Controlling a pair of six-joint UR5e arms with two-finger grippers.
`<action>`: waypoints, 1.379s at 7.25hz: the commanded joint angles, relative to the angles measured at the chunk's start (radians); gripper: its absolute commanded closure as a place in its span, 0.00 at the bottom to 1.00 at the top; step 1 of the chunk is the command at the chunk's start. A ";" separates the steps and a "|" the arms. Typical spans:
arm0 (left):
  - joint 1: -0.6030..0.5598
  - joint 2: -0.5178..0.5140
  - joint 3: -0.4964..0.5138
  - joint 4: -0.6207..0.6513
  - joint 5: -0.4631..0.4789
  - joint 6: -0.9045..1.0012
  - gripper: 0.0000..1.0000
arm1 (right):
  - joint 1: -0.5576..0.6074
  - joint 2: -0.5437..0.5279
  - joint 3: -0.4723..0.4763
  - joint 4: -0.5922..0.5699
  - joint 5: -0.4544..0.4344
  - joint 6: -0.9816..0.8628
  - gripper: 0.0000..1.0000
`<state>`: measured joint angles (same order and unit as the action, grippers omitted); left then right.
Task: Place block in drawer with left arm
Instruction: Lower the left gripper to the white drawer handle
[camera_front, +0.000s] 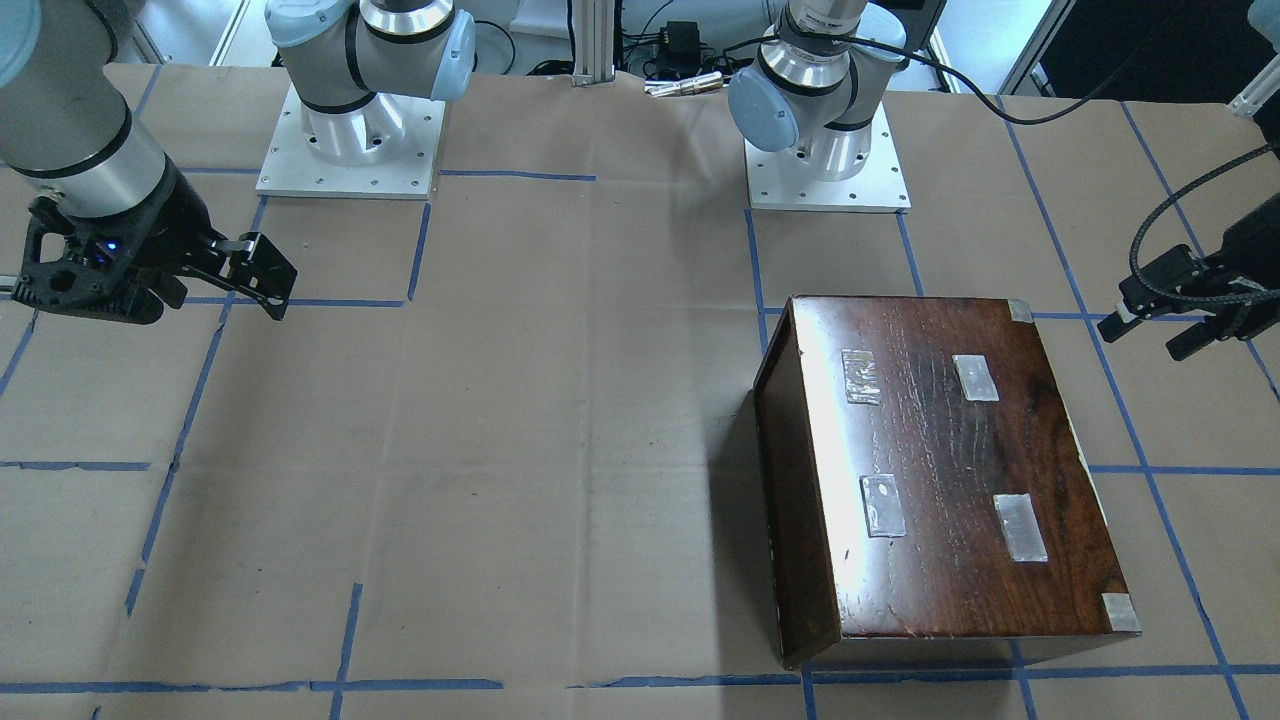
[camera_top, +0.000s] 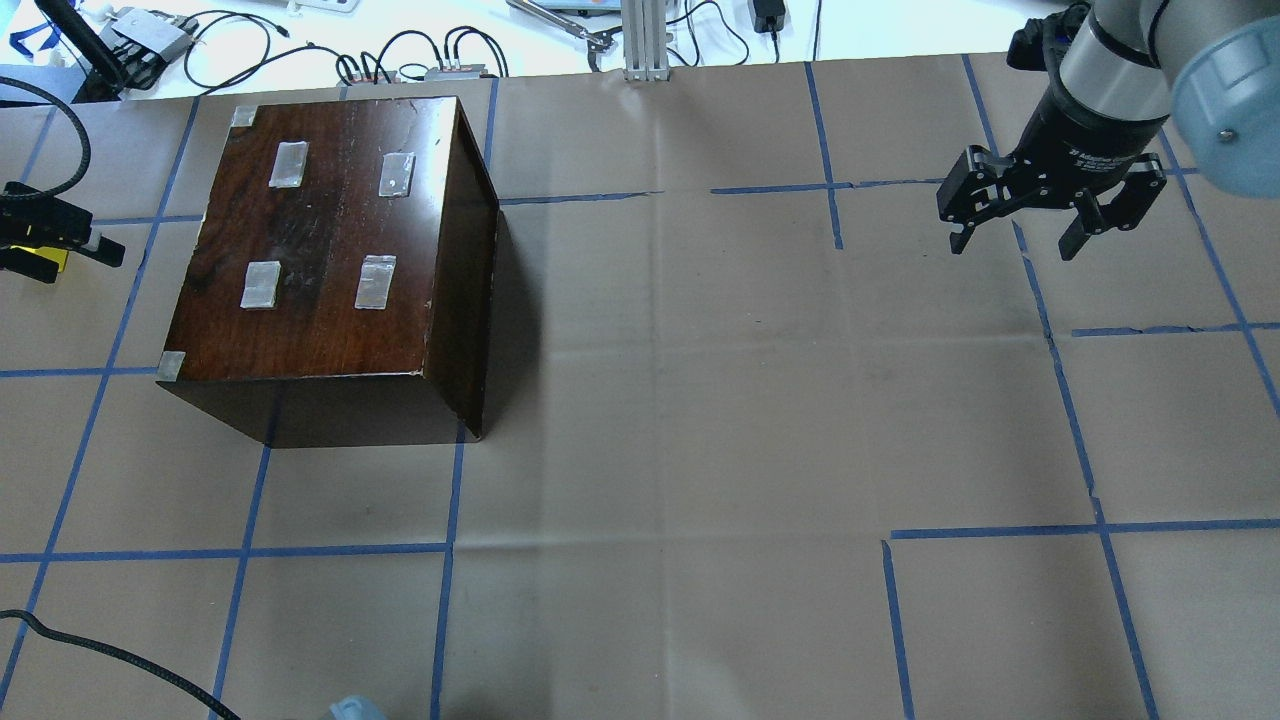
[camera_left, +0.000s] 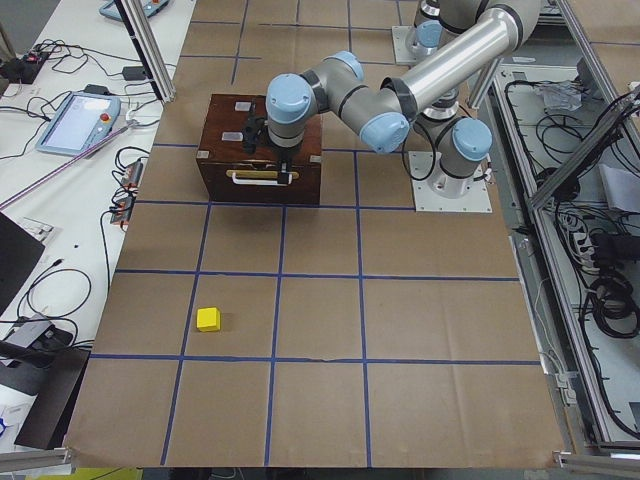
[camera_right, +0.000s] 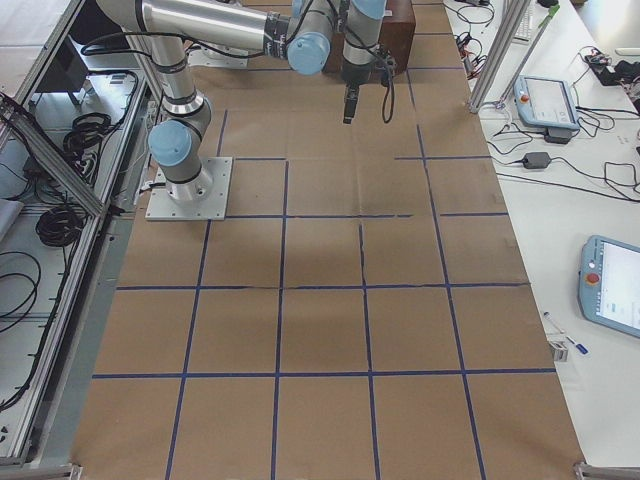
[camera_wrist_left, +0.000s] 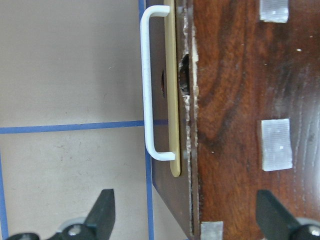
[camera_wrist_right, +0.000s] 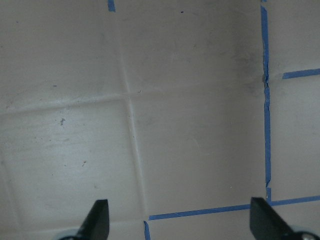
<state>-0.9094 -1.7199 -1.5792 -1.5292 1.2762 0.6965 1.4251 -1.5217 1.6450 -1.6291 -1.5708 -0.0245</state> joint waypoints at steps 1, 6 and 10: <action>0.000 -0.049 0.019 0.006 -0.008 -0.009 0.01 | 0.000 0.000 0.001 0.000 0.000 0.000 0.00; -0.009 -0.139 0.018 0.056 -0.006 -0.020 0.01 | 0.000 0.000 -0.001 0.000 0.000 0.000 0.00; -0.025 -0.193 0.004 0.127 -0.008 -0.020 0.02 | 0.000 0.000 -0.001 0.000 0.000 0.000 0.00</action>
<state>-0.9270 -1.8939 -1.5786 -1.4194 1.2688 0.6765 1.4251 -1.5217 1.6452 -1.6291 -1.5708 -0.0246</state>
